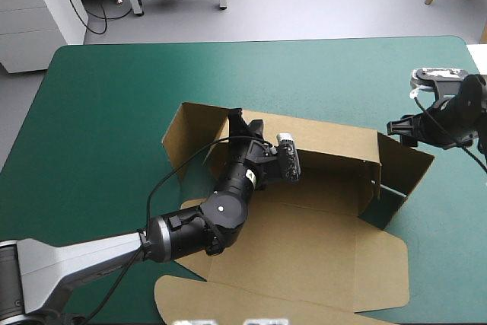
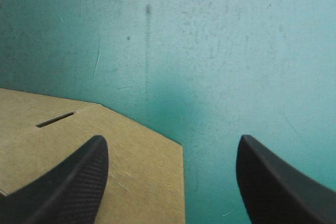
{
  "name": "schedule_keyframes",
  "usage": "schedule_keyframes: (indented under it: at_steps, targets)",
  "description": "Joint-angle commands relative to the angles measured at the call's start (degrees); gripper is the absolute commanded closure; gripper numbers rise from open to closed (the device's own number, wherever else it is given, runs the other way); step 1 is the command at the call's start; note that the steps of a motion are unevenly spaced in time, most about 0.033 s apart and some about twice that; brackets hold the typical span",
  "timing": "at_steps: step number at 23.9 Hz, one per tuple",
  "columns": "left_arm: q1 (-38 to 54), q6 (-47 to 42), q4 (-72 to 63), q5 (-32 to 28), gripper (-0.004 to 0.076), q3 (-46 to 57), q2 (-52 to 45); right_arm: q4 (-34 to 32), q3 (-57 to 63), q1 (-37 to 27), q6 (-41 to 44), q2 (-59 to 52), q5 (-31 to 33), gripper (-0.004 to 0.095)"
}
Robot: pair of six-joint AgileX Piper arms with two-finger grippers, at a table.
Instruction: Fold the box
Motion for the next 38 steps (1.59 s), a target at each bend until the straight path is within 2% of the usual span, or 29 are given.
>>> schedule_keyframes:
  at_steps: [1, 5, 8, 11, 13, 15, 17, 20, 23, 27, 31, 38]
  targets:
    - [-0.37, -4.19, 0.60, 2.32, 0.0734, -1.74, -1.91, 2.95, 1.94, -0.41, -1.88, -4.74, 0.51, 0.0274]
    - [-0.37, -5.51, 0.60, 2.33, 0.0734, -1.74, -1.91, 4.40, 6.92, -0.41, -3.18, -8.56, -0.56, 0.0274]
    - [-0.37, -5.51, 0.60, 1.83, 0.0734, -1.74, -1.91, -0.75, 7.58, -0.41, 2.03, -10.76, -6.49, 0.0274]
    - [-0.37, -4.20, 0.60, 0.85, 0.0734, -1.74, -1.91, -1.54, 6.19, -0.41, 4.84, -10.16, -10.69, 0.0274]
    - [-0.37, 0.76, 0.45, -0.84, 0.0734, -1.74, -1.91, -1.54, 4.44, -0.41, 4.84, -8.97, -12.50, 0.0274]
    - [-0.37, 9.85, 0.45, -3.60, 0.0734, -1.74, -1.91, -1.54, 1.21, -0.41, 4.84, -6.85, -11.81, 0.0274]
    - [-0.37, 14.61, 0.63, -3.95, 0.0734, -1.74, -1.91, -1.54, -1.09, -0.41, 4.84, -5.43, -10.25, 0.0274]
    - [0.16, 10.72, 2.16, -2.01, 0.0734, -1.74, -1.91, -2.09, -1.68, -1.35, 4.84, -5.15, -8.55, 0.0274]
    - [2.14, 0.44, 3.33, -0.57, 0.0734, -2.83, -1.91, -1.54, -1.68, -4.73, 3.13, -5.15, -5.64, 0.0295]
    - [3.09, -0.16, 3.20, -0.95, 0.0734, -4.07, -1.91, 4.44, -0.90, -7.51, -1.49, -5.15, -3.65, 0.0372]
    - [3.09, -0.33, 3.20, -2.15, 0.0734, -4.54, -1.91, 10.61, 2.22, -7.74, -4.82, -5.15, -3.35, 0.0448]
    - [3.09, 0.78, 2.80, -3.11, 0.0734, -4.54, -1.89, 12.62, 7.65, -7.74, -7.38, -7.75, -3.75, 0.0473]
